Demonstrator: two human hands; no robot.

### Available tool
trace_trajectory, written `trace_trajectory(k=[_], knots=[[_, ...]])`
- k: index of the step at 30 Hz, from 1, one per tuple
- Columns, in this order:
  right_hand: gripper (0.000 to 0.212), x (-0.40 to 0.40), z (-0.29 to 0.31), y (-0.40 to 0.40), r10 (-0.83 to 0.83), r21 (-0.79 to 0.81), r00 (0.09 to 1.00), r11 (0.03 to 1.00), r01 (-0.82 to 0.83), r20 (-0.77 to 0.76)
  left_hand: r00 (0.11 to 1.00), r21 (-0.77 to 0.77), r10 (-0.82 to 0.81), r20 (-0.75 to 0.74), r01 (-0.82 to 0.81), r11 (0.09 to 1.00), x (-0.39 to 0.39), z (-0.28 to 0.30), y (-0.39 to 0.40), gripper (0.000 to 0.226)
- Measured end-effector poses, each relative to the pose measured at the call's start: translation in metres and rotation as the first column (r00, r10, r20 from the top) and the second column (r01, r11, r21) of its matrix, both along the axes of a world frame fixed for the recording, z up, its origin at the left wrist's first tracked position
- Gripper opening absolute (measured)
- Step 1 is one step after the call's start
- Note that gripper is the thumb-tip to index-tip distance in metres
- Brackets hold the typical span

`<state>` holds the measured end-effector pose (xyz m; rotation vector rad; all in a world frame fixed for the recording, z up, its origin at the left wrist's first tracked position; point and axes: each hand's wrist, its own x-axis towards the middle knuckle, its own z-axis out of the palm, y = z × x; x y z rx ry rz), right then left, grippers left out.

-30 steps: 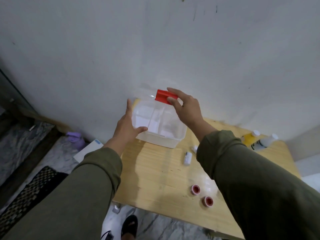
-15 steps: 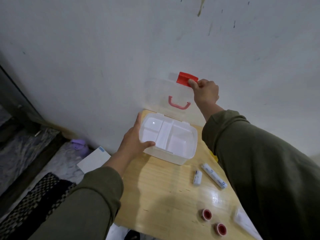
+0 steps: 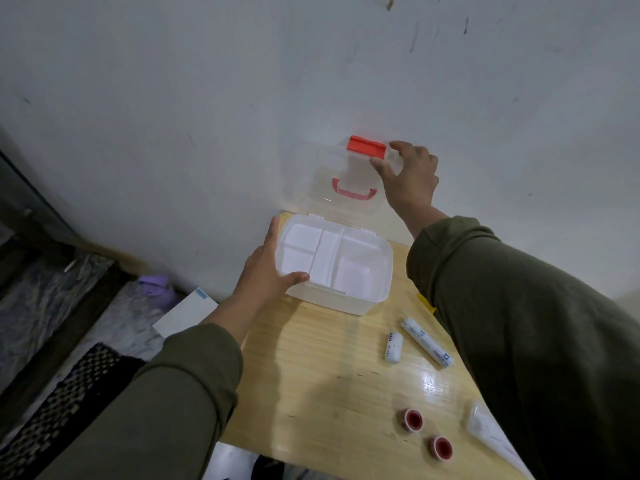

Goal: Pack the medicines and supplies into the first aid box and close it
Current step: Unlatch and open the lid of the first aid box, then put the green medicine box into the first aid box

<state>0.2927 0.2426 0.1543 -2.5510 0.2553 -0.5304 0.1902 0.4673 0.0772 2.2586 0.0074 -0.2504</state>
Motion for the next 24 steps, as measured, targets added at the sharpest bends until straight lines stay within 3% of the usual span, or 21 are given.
trace_trajectory(k=[7,14,24], knots=[[0.063,-0.025,0.004,-0.007,0.089,-0.15,0.994,0.984,-0.099,-0.067,0.998,0.029,-0.025,0.057,0.023,0.999,-0.002,0.004,-0.001,0.107],[0.067,-0.077,0.014,-0.041,0.067,-0.215,0.994,0.973,-0.084,-0.083,0.978,0.144,-0.008,0.21,-0.023,0.989,-0.009,0.023,-0.017,0.098],[0.07,-0.186,0.005,-0.11,-0.047,-0.213,0.99,0.977,0.018,-0.13,0.912,0.144,-0.298,0.282,0.267,0.953,-0.045,0.047,-0.117,0.097]])
